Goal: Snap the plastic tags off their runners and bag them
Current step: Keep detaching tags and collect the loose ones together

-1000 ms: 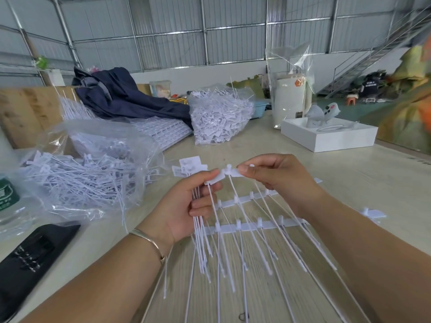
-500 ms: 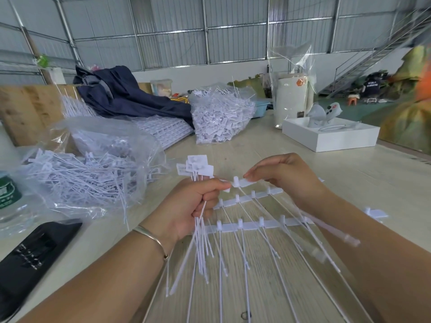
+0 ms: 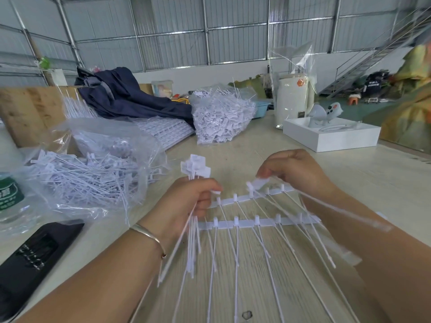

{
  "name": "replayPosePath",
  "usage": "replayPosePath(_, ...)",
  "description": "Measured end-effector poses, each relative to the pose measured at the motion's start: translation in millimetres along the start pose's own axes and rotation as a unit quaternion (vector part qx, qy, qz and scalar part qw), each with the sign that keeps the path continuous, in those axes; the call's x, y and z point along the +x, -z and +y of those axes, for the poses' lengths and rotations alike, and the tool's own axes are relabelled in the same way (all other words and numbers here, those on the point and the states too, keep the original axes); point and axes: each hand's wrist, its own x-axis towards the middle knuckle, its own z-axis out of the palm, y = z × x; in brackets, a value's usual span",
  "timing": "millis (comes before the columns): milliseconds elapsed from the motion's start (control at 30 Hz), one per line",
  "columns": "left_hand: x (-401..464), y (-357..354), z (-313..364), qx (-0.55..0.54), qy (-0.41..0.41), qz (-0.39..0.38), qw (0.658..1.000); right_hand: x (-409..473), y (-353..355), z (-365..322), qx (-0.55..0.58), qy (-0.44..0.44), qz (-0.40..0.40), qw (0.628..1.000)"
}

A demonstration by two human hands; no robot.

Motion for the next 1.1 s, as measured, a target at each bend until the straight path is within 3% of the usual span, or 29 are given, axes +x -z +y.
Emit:
replayPosePath(200,1,-4,-5,-0.080,0.062,-0.035,0.994,3,-6,11,0.006,-0.004,-0.014,1.000)
replayPosePath(333,4,-3,-7,-0.149,0.087,-0.008,0.985,1,-10,8,-0.018,0.002,-0.059,0.998)
replayPosePath(600,5,-3,-7,-0.190,0.110,-0.027,0.975,-2,-12,10,-0.064,0.015,-0.103,0.993)
replayPosePath(867,2,0,-7,-0.078,0.043,-0.073,0.993,-2,-13,14,-0.100,0.040,-0.106,0.989)
replayPosePath(1100,2,1,-5,-0.135,0.041,-0.053,0.989,-2,-8,12,-0.097,0.016,-0.078,0.992)
